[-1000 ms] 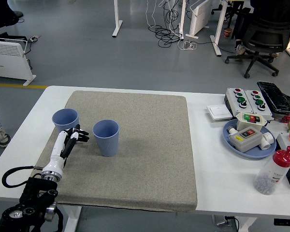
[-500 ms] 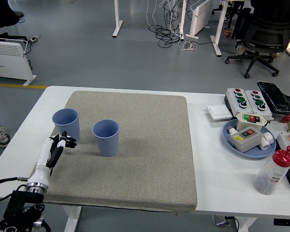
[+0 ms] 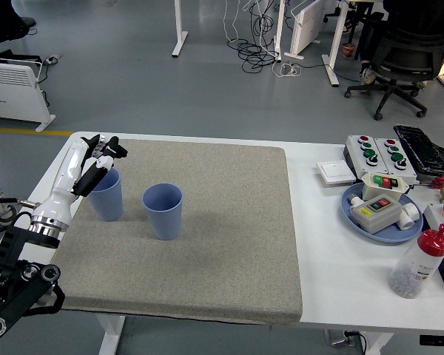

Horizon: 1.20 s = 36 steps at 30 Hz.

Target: Push cup pick cup insert cup

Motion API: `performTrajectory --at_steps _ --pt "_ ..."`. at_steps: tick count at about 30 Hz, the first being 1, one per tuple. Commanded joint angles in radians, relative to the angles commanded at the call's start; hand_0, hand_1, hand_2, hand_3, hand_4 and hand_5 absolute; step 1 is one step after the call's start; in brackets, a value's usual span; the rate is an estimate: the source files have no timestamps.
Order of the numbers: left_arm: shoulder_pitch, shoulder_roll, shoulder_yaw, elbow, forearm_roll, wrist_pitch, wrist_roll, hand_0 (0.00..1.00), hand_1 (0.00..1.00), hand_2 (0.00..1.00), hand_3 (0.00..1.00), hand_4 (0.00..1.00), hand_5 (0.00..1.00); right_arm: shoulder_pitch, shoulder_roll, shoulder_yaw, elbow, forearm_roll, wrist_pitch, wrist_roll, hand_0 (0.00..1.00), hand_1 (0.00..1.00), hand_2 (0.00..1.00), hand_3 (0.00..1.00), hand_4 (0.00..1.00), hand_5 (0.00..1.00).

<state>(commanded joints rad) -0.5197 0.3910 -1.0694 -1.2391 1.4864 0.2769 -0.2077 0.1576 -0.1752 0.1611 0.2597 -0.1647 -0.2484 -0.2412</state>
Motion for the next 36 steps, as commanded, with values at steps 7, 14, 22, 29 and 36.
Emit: performTrajectory --at_steps 7,14,22,29,36 --pt "-0.164 0.014 0.075 0.062 0.294 -0.295 0.242 0.998 0.963 0.996 0.948 0.939 0.828 0.001 -0.001 -0.001 0.001 0.003 -0.001 0.0 0.69 0.619 0.631 0.544 0.092 0.483" --pt "-0.274 -0.007 0.186 0.156 0.446 -0.563 0.307 0.997 0.975 0.998 0.998 0.955 0.761 0.003 -0.001 0.003 0.001 -0.002 -0.002 -0.003 0.689 0.618 0.631 0.544 0.092 0.483" --pt "-0.317 -0.027 0.219 0.196 0.456 -0.704 0.35 0.887 0.96 0.998 0.998 0.886 0.562 0.003 0.0 0.002 0.002 0.003 -0.002 -0.002 0.689 0.618 0.63 0.544 0.092 0.481" --pt "-0.332 -0.039 0.227 0.211 0.501 -0.698 0.348 0.572 0.788 0.953 0.905 0.737 0.297 0.003 0.0 0.005 0.002 -0.003 -0.002 -0.004 0.689 0.618 0.63 0.544 0.092 0.48" --pt "-0.336 -0.04 0.23 0.214 0.524 -0.684 0.338 0.421 0.679 0.863 0.777 0.683 0.245 0.003 0.0 0.003 0.001 0.001 -0.002 -0.003 0.689 0.619 0.63 0.544 0.093 0.48"
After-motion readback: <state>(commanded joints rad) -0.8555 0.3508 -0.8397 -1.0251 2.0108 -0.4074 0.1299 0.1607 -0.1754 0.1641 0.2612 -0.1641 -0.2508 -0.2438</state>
